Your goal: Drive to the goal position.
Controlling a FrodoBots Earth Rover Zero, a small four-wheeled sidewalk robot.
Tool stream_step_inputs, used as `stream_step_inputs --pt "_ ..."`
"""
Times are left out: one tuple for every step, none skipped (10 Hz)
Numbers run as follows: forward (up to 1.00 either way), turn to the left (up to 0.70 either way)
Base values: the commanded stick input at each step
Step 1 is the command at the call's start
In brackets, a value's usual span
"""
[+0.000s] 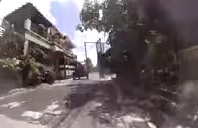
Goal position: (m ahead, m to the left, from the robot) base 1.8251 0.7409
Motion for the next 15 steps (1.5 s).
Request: stream_step_inputs --pt "1.00 0.00" --pt "1.00 0.00" --pt "1.00 0.00" --pt "1.00 0.00" --pt "1.00 0.00" --pt "1.00 0.00" --pt "1.00 0.00" --pt "1.00 0.00" --pt "1.00 0.00" --pt "1.00 0.00" --pt "1.00 0.00" --pt "1.00 0.00" --pt "1.00 0.00" --pt "1.00 0.00" --pt "1.00 0.00"
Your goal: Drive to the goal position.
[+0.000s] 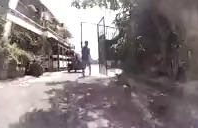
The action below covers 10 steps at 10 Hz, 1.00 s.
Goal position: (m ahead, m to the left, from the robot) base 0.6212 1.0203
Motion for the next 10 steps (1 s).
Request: stream_step_inputs --pt "0.70 0.00" --pt "0.17 0.00" --pt "0.00 0.00" --pt "0.00 0.00" --pt "0.00 0.00" --pt "0.00 0.00" --pt "0.00 0.00" --pt "0.00 0.00" --pt "0.00 0.00" --pt "0.00 0.00"
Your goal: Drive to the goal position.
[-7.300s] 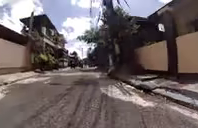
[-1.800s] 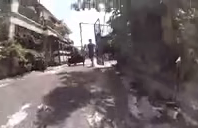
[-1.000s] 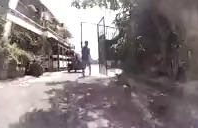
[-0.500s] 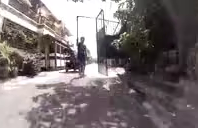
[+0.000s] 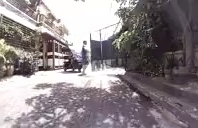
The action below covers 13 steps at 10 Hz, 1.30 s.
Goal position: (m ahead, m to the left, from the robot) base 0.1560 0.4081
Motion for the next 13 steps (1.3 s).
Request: stream_step_inputs --pt "0.00 0.00" --pt "0.54 0.00" --pt "0.86 0.00" --pt "1.00 0.00" --pt "1.00 0.00" --pt "1.00 0.00" --pt "1.00 0.00" --pt "1.00 0.00" --pt "1.00 0.00" --pt "1.00 0.00" --pt "1.00 0.00" --pt "1.00 0.00" --pt "1.00 0.00"
